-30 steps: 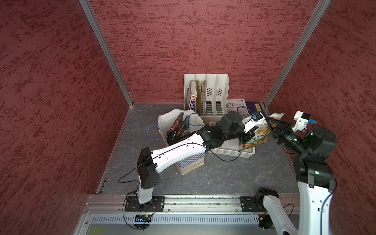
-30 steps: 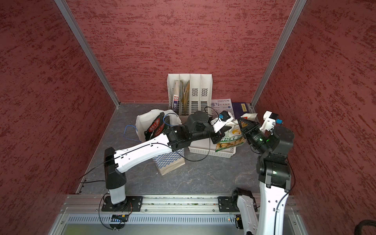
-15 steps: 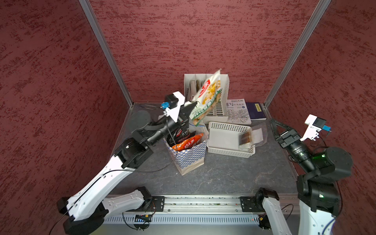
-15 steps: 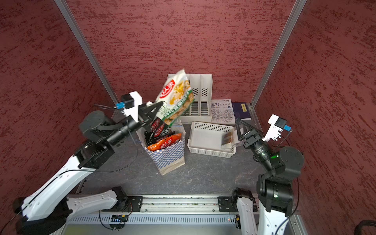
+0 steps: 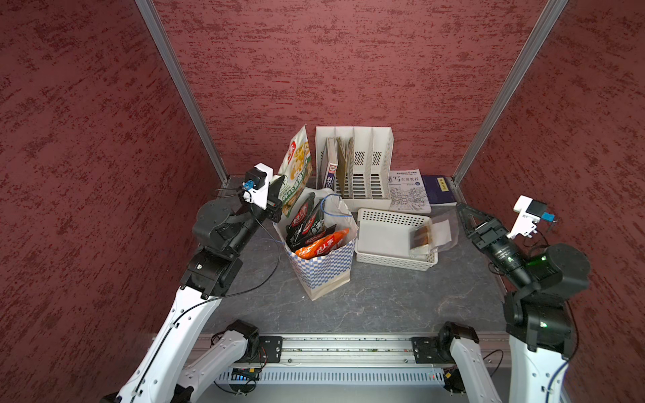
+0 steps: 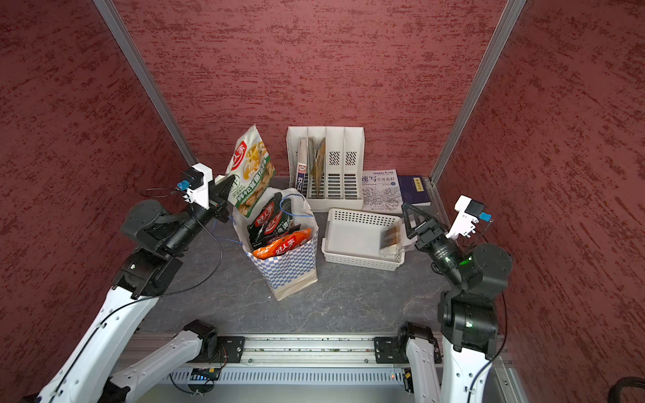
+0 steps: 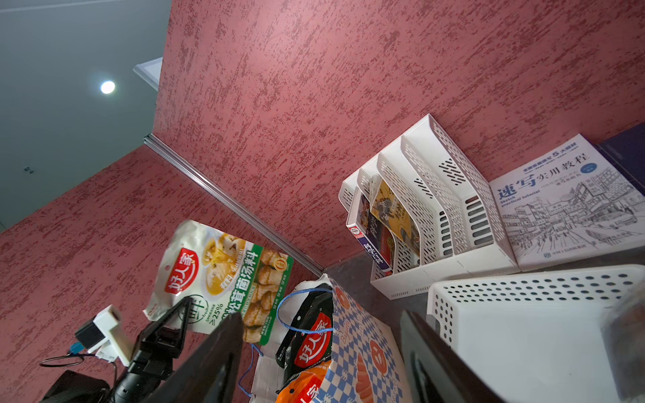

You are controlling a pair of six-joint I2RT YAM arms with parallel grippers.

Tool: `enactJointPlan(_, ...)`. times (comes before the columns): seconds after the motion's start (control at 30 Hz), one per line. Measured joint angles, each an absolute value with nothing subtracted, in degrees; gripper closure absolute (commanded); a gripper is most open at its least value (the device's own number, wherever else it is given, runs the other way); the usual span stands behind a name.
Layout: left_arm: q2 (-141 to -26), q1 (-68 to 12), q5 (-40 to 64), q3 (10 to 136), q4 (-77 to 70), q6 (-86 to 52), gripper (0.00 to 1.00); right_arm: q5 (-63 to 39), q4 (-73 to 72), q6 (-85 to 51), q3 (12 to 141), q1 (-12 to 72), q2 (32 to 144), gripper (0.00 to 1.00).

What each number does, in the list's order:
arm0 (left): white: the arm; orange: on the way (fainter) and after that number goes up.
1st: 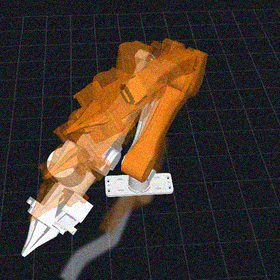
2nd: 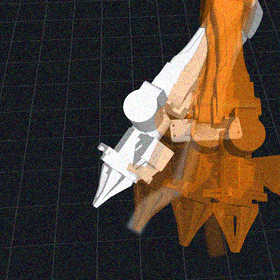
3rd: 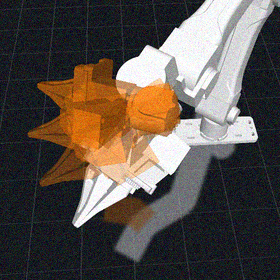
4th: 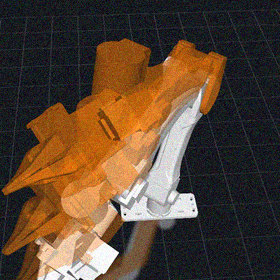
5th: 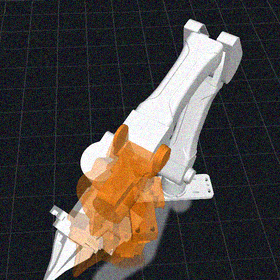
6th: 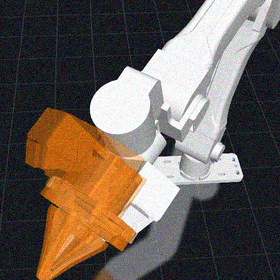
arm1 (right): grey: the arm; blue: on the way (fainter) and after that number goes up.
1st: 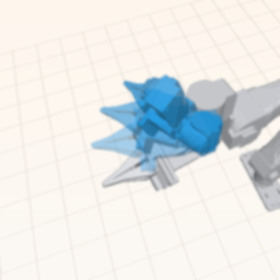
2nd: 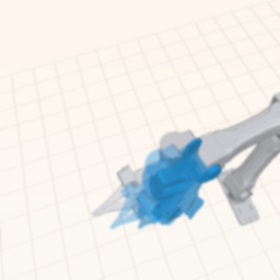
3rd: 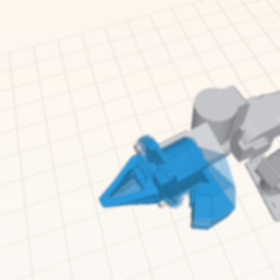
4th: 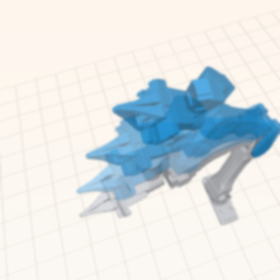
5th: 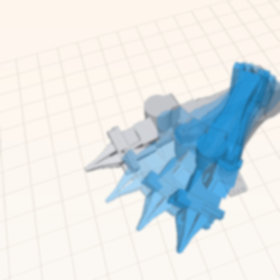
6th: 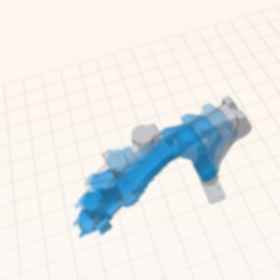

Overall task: Place the condiment packets inside the bag
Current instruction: Place the condiment packet in the paper bag.

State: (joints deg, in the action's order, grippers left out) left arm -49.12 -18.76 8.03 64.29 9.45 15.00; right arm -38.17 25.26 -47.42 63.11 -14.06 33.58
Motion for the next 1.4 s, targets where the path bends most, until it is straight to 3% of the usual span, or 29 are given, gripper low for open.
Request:
enactJointPlan(0.23, -41.71, -12.82, 15.81, 55.99, 8.36, 14.81, 1.00, -38.15, 24.99, -47.13, 62.30, -14.06, 33.47, 0.25)
enactJointPlan(0.6, -37.34, -12.38, 23.68, 50.11, 0.08, 10.28, 1.00, -38.15, 24.88, -47.13, 61.10, -14.06, 33.50, 0.25)
enactJointPlan(1.4, -38.37, -11.22, 18.46, 49.19, -1.32, 13.45, 1.00, -38.15, 25.08, -47.05, 60.88, -14.06, 33.50, 0.25)
